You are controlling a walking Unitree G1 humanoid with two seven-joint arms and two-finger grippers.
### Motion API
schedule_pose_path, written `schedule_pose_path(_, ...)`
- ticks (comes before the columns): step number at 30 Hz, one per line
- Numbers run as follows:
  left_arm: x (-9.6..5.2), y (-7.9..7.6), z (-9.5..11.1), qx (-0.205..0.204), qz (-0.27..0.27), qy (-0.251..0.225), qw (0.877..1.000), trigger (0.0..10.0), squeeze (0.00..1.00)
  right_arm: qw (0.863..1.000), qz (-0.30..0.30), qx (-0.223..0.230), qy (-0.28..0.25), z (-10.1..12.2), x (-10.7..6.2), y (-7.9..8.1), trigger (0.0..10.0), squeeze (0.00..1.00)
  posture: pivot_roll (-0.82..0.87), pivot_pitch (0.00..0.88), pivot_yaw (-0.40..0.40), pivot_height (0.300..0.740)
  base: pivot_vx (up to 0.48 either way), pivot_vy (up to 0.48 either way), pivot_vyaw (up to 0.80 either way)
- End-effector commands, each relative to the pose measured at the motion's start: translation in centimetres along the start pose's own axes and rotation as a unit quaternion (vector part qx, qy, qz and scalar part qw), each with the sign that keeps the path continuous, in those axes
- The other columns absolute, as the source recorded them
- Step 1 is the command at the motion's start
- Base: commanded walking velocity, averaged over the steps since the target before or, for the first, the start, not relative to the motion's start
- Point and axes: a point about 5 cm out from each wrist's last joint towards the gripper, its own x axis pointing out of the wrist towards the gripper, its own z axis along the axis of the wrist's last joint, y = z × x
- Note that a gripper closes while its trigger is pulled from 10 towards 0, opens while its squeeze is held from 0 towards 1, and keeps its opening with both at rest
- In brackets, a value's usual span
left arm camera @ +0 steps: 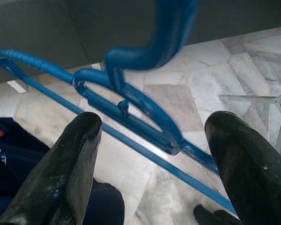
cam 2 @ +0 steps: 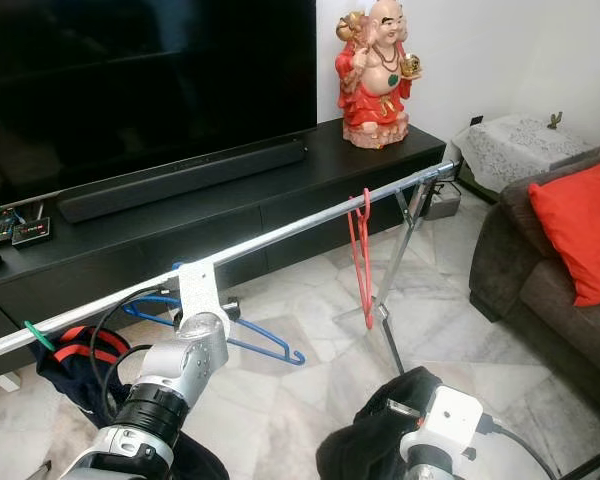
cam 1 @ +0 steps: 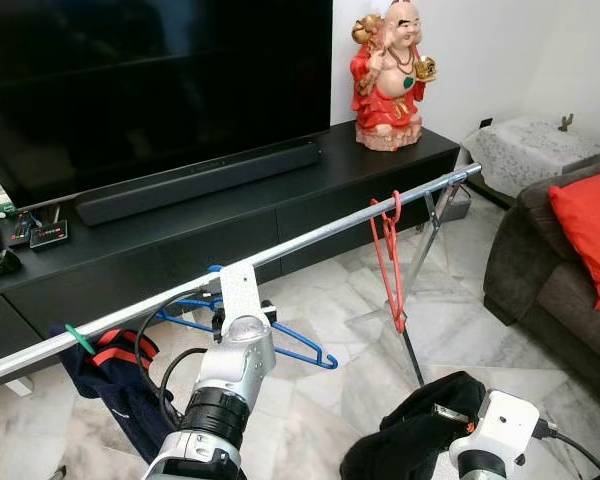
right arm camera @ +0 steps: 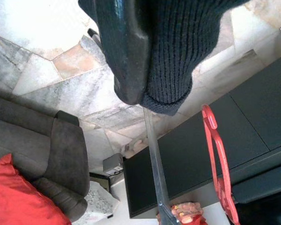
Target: Hang hanger
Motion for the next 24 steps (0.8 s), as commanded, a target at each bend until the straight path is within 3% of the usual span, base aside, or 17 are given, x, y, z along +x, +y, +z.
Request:
schedule_pose_path(1,0.28,0.29,-0.63,-0.008,0.006,0.027,1.0,1.9,0.0,1.0,0.005,0.002,-0.008,0.15,0.02,0.51,10.0,0.0,0.05,0.0,0.099,0.74,0.0,0.0,0.0)
schedule_pose_path(2,0.37,0.39,-0.91,-0.015,0.007,0.037,0.999,4.5,0.0,1.0,0.006,0.003,-0.008,0.14,0.02,0.55,10.0,0.0,0.05,0.0,0.099,0.74,0.0,0.0,0.0)
schedule_pose_path(3,0.4,0.44,-1.07,-0.02,0.007,0.044,0.999,8.7,0.0,1.0,0.006,0.003,-0.008,0.13,0.01,0.56,10.0,0.0,0.05,0.0,0.099,0.74,0.0,0.0,0.0)
schedule_pose_path(4,0.42,0.46,-1.17,-0.024,0.007,0.048,0.999,8.7,0.0,1.0,0.006,0.003,-0.008,0.12,0.01,0.56,10.0,0.0,0.05,0.0,0.099,0.74,0.0,0.0,0.0)
schedule_pose_path(5,0.45,0.43,-1.27,-0.027,0.004,0.053,0.998,10.0,0.0,1.0,0.006,0.003,-0.007,0.11,-0.01,0.58,10.0,0.0,0.06,0.0,0.1,0.74,0.0,0.0,0.0)
schedule_pose_path(24,0.7,0.44,-1.33,-0.015,-0.032,0.051,0.998,10.0,0.0,1.0,0.009,0.002,-0.005,-0.05,-0.04,0.69,10.0,0.0,0.06,0.0,0.097,0.74,0.0,0.0,0.0)
